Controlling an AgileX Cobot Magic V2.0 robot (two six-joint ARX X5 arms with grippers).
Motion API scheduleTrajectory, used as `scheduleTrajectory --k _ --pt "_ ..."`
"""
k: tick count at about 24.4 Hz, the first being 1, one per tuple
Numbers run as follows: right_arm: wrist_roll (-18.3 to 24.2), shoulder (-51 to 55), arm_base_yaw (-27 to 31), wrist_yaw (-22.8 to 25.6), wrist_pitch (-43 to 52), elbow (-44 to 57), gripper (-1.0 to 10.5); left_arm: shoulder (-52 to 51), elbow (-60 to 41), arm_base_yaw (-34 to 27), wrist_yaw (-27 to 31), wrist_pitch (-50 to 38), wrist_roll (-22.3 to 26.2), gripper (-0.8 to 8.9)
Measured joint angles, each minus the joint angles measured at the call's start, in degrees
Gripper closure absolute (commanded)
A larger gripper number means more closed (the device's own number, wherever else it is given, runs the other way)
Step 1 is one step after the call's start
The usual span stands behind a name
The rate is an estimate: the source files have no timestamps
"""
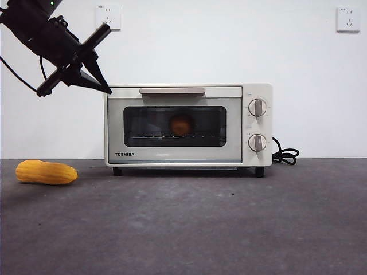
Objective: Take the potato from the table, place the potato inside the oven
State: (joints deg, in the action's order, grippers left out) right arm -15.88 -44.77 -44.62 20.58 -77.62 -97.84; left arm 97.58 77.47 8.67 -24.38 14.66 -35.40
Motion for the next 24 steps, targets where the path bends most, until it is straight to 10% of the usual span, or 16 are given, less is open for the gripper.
scheduleTrajectory --k 16,24 --pt "0.0 0.0 0.0 0.3 0.0 0.0 9.5 -16.3 0.0 7.4 12.4 24.8 24.2 8.19" --pt "0.0 0.0 0.0 1.5 0.0 0.0 9.5 -27.8 0.0 15.1 16.7 28.6 27.5 8.19"
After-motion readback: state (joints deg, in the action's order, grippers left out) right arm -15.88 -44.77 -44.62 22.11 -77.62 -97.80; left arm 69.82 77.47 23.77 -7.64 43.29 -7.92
